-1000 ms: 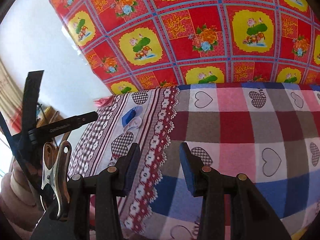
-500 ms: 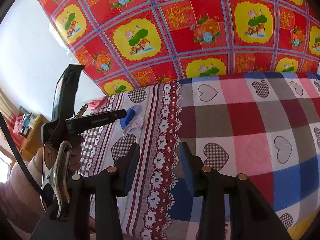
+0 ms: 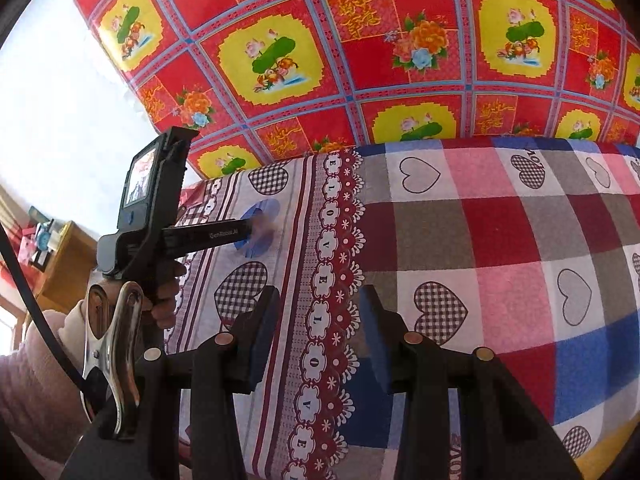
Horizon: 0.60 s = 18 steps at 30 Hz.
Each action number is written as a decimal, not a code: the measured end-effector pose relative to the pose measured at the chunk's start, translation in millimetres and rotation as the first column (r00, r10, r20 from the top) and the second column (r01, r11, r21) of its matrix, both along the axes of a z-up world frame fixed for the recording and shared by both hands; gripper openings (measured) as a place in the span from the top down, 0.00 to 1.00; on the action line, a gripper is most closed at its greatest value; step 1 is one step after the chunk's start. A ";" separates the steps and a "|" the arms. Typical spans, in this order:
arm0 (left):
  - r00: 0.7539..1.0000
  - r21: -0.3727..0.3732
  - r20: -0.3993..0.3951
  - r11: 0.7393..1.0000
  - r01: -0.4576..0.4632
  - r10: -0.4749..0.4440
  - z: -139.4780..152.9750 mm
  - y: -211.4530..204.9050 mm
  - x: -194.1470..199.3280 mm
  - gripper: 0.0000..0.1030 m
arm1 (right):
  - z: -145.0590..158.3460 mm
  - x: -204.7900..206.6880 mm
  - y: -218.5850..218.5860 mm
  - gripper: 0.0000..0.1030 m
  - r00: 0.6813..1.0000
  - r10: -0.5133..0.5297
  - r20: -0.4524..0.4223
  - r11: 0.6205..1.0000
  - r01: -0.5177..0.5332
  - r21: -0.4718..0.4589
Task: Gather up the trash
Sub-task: 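Move the left tool to the blue clip while the right tool approaches the white disc, then grasp the blue clip with the left tool while the right tool grasps the white disc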
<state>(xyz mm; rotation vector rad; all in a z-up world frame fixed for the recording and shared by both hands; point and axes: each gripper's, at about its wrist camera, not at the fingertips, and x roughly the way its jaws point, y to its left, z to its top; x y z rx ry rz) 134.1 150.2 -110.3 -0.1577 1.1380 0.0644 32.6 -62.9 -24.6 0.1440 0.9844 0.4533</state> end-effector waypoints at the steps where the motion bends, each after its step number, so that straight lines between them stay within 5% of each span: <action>1: 1.000 0.011 0.004 1.000 0.004 -0.004 0.0 -1.4 -0.1 0.69 | -0.1 0.7 0.2 0.59 1.000 0.000 -0.002 1.000 0.000 0.000; 5: 1.000 0.028 0.011 1.000 0.000 -0.001 -1.5 -1.5 -0.6 0.85 | -1.8 4.2 2.8 0.59 1.000 0.006 -0.008 1.000 -0.006 -0.003; 18: 0.991 -0.098 0.045 0.988 -0.120 0.125 21.0 49.2 -38.2 0.85 | -17.9 25.1 43.4 0.59 0.994 0.095 -0.044 0.995 -0.096 -0.013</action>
